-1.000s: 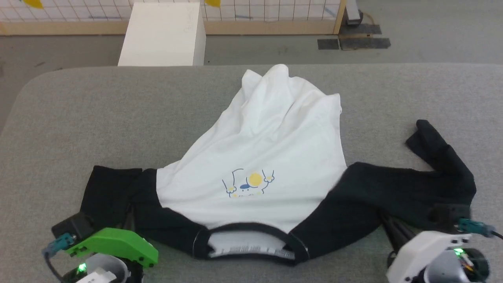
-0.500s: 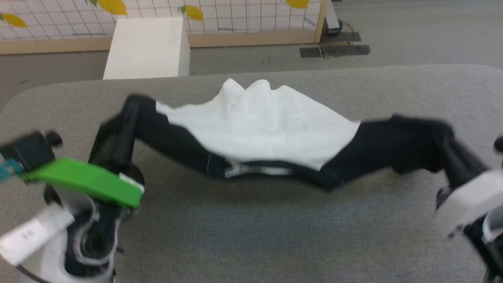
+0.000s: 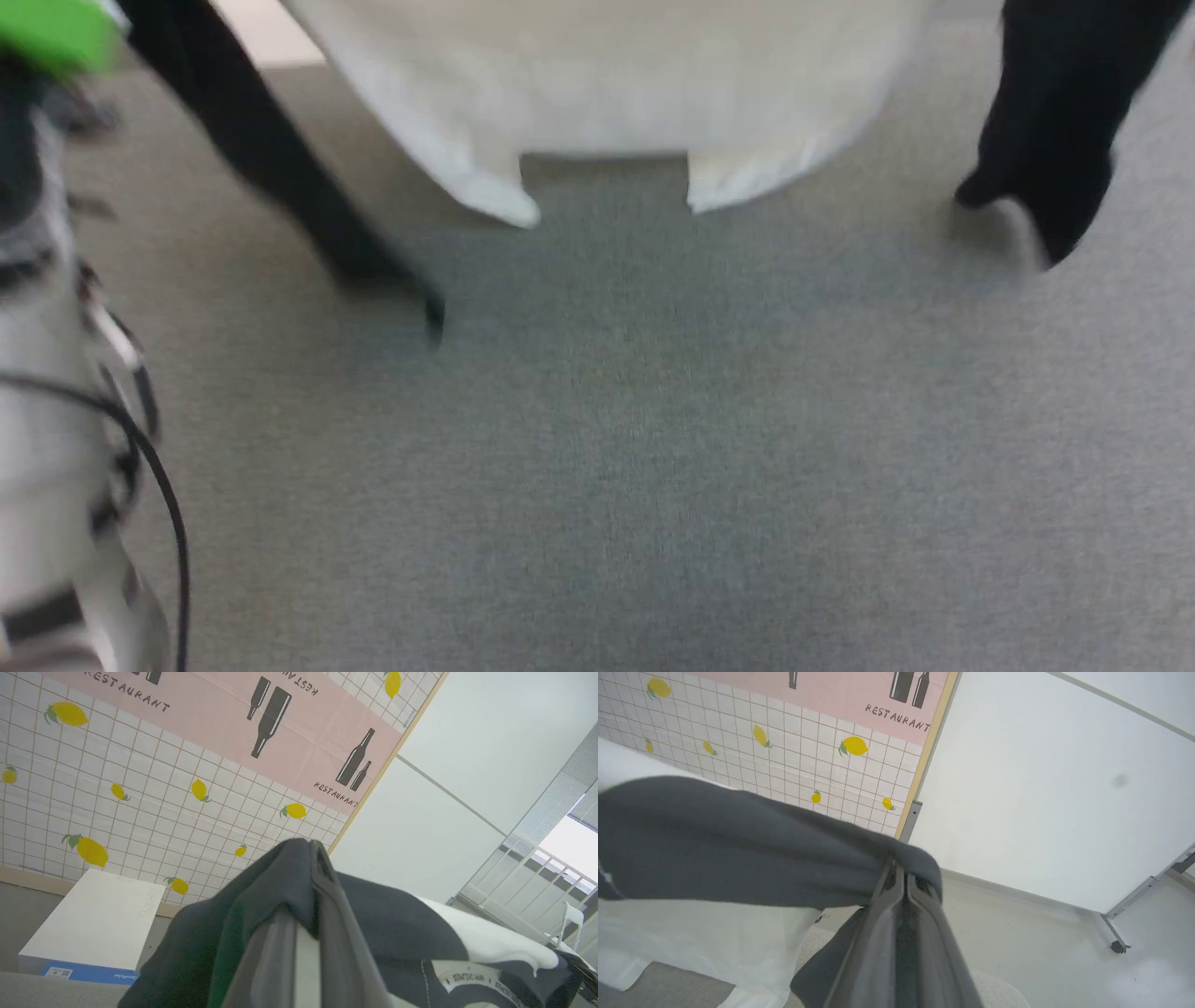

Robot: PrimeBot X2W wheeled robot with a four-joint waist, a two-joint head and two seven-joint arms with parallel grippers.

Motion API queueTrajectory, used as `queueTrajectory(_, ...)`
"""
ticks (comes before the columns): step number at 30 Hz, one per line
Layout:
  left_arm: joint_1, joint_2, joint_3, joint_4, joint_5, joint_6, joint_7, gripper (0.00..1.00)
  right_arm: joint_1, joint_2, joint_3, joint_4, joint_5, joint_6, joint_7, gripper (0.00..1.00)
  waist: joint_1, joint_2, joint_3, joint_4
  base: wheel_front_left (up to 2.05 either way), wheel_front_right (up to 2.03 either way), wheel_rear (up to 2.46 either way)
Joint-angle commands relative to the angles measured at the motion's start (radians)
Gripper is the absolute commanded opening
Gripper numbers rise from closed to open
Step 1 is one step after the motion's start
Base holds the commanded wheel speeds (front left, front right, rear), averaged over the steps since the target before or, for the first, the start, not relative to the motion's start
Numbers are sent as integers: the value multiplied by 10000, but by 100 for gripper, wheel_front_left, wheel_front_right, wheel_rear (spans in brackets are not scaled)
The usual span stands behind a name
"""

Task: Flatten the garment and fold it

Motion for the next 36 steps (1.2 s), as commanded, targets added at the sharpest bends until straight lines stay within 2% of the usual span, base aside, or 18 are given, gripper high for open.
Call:
queueTrajectory(1,-750,126,178,291,42,107,-139,0,-752,-117,53,425,-229,-19,-250,0,-2,-1,1513,-251,0,0,0)
queueTrajectory(8,-3587,122,477,1693,364,157,-1206,0,-4011,78,-12,2145,-1319,-19,-1917,0,-2,-1,2696,-273,0,0,0)
queueTrajectory(11,-4473,49,593,2128,445,0,-1865,0,-5114,336,-142,2718,-1742,-19,-2879,0,-2,-1,2964,-281,0,0,0)
queueTrajectory(14,-4931,4,669,2513,519,-169,-2413,0,-5719,523,-150,3276,-2018,-19,-3607,0,-2,-1,3054,-256,0,0,0)
queueTrajectory(17,-4835,-53,679,3010,454,-364,-2620,0,-5665,710,-76,3880,-1945,-19,-3853,0,-2,-1,2998,-220,0,0,0)
queueTrajectory(23,-3094,45,248,4107,583,-941,-2489,0,-4003,717,270,4879,-1292,-19,-3715,0,-2,-1,2341,-111,0,0,0)
queueTrajectory(29,-437,297,-547,4508,852,-1525,-1858,0,-1286,699,348,4999,-77,-19,-3130,0,-2,-1,1169,12,0,0,0)
queueTrajectory(32,1154,327,-768,4197,824,-1540,-1519,0,339,679,331,4541,495,-19,-2506,0,-2,-1,489,65,0,0,0)
queueTrajectory(36,3256,435,-965,3383,810,-1341,-1051,0,2470,655,179,3414,909,-19,-1628,0,-2,-1,-276,112,0,0,0)
